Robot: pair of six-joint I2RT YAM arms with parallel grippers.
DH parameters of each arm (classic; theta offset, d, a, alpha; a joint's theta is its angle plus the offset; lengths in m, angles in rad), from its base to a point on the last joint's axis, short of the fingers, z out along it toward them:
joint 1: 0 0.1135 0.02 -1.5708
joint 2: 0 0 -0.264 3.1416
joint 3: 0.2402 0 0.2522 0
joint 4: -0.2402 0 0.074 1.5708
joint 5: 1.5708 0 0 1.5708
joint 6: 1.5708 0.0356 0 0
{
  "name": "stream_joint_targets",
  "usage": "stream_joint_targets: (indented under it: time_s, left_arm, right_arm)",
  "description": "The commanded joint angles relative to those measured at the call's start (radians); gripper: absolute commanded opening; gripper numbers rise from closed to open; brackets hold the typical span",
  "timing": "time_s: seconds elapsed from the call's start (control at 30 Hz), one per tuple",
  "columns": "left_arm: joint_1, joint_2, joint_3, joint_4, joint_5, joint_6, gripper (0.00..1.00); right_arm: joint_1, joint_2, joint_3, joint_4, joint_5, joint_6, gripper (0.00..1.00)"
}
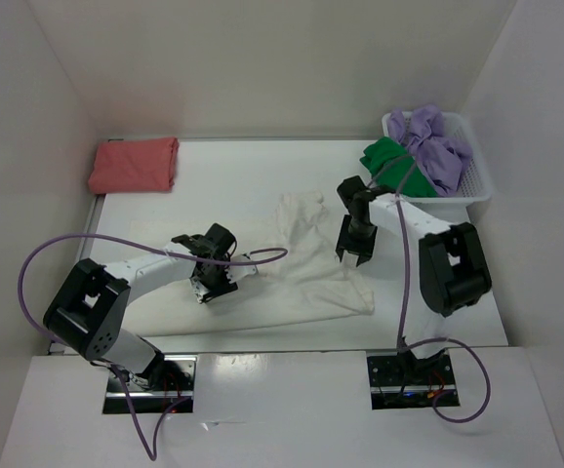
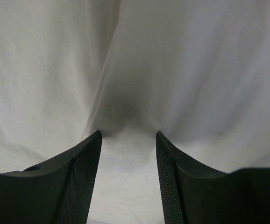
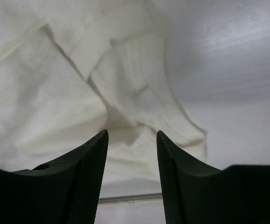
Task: Fold and stack the t-shirts
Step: Fold the flattened tshirt in 1/3 of the way
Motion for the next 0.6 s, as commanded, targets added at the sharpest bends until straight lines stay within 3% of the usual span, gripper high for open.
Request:
stream_joint_targets:
  time_s: [0.0,0.1,0.27,0.47,0.57]
  left_arm:
    - [0.002,-0.005,0.014,-0.023,0.002,-0.036,0.58]
    - [0.002,-0.075,0.089,-0.046,-0.029,-0.061,0.61]
    - [0.065,-0.187,0.097,-0.064,-0.253,-0.082,0.66]
    - [0.239,-0.315,-0.039,-0.055,-0.452,0.016,0.68]
    - [0.275,-0.359,-0.102,-0.044,-0.512,0.054,0.71]
  right_arm:
    - [-0.008,-0.237,-0.041,-0.096,0.062,0.124,0.52]
    - [0.002,-0.439,-0.148,-0.12,0.05,0.266,0.52]
    - [0.053,-0.679,-0.361,-0.146,0.011,0.509,0.5]
    - [0.12,-0.721,-0.401,-0.185,0.048,0.644,0.49]
    - [0.154,-0.698,-0.432,-0.185,0.048,0.682,0.49]
